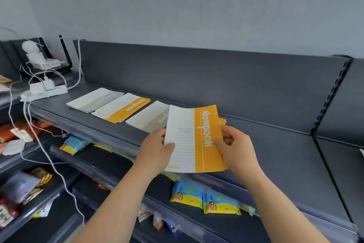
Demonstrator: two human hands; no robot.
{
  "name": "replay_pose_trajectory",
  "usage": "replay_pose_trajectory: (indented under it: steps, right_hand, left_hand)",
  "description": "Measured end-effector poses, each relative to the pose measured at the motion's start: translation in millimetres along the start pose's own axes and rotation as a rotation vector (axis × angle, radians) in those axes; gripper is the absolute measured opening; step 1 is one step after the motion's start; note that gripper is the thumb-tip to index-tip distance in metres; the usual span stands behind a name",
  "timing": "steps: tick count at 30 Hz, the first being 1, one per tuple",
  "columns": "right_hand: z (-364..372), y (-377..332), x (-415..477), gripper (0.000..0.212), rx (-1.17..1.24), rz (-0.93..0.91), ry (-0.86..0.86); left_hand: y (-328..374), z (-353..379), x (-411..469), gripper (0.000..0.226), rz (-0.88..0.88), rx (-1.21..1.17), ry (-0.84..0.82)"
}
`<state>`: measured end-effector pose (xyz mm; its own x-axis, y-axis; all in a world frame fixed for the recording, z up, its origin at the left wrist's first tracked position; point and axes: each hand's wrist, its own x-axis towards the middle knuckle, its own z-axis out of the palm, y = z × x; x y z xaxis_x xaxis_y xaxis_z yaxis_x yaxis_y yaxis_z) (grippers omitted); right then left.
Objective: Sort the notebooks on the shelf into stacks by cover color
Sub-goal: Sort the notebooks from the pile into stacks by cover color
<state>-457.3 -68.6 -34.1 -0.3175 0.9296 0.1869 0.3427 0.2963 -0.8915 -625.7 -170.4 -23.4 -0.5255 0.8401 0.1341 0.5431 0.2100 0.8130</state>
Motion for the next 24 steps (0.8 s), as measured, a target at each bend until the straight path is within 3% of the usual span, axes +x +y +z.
replay_pose_trajectory:
  steps: [3, 17, 24]
  right_hand:
    - [27, -6, 22, 0.042, 0.002, -0.008, -0.027]
    - [170, -35, 128, 0.024, -0.022, -0.055, -0.169]
    - [251, -57, 160, 0.018, -0.07, -0.015, -0.106]
  left_hand:
    - [-15, -14, 22, 0.029, 0.002, 0.033, 0.058]
    - [-97, -85, 142, 0.034, -0.026, 0.11, 0.259]
    - [-153, -132, 217, 0.025, 0.01, 0.204, 0.222]
